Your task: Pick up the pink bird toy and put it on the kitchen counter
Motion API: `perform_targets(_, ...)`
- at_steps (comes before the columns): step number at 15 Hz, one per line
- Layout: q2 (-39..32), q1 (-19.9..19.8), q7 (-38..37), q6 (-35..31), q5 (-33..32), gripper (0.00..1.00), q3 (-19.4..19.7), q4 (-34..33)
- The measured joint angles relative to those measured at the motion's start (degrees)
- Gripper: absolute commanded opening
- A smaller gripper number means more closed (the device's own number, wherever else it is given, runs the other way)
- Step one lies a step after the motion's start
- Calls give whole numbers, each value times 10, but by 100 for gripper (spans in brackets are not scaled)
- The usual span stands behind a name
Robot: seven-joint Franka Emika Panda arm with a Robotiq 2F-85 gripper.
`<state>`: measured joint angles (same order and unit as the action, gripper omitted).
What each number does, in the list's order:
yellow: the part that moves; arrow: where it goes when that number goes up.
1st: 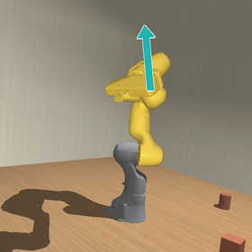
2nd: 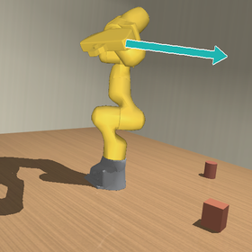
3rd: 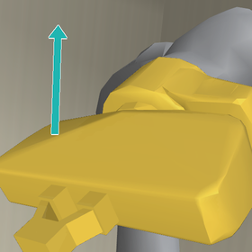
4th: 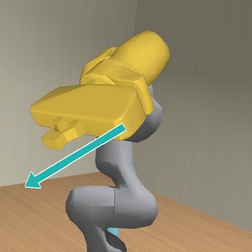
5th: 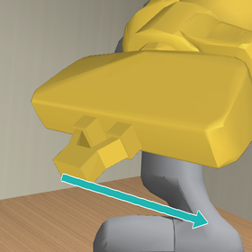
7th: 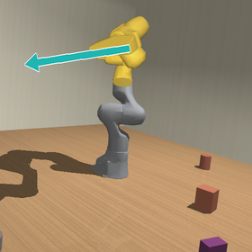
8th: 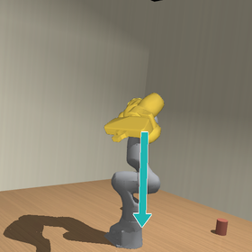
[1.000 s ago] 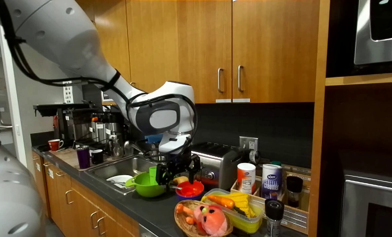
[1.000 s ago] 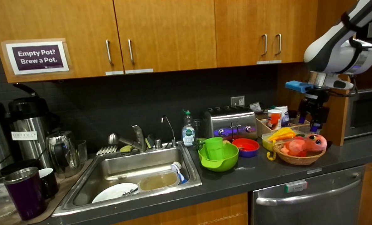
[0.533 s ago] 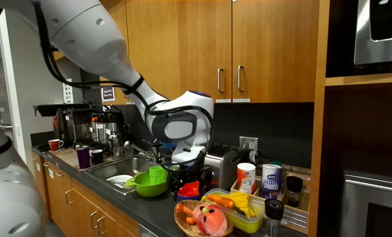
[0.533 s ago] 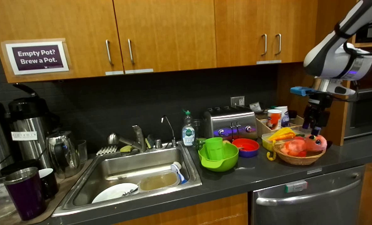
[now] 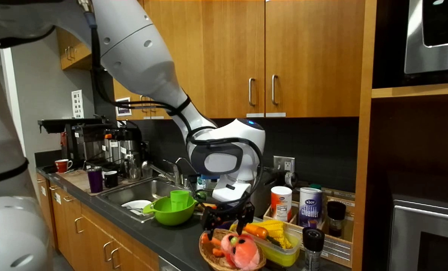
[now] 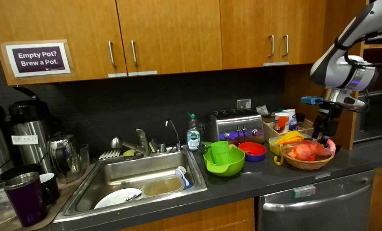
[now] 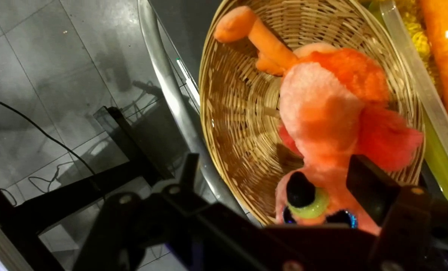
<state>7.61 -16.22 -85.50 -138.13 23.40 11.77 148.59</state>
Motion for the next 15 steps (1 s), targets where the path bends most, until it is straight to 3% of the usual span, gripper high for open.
perform_targets(15, -70, 0, 52, 0, 39, 100, 17, -38)
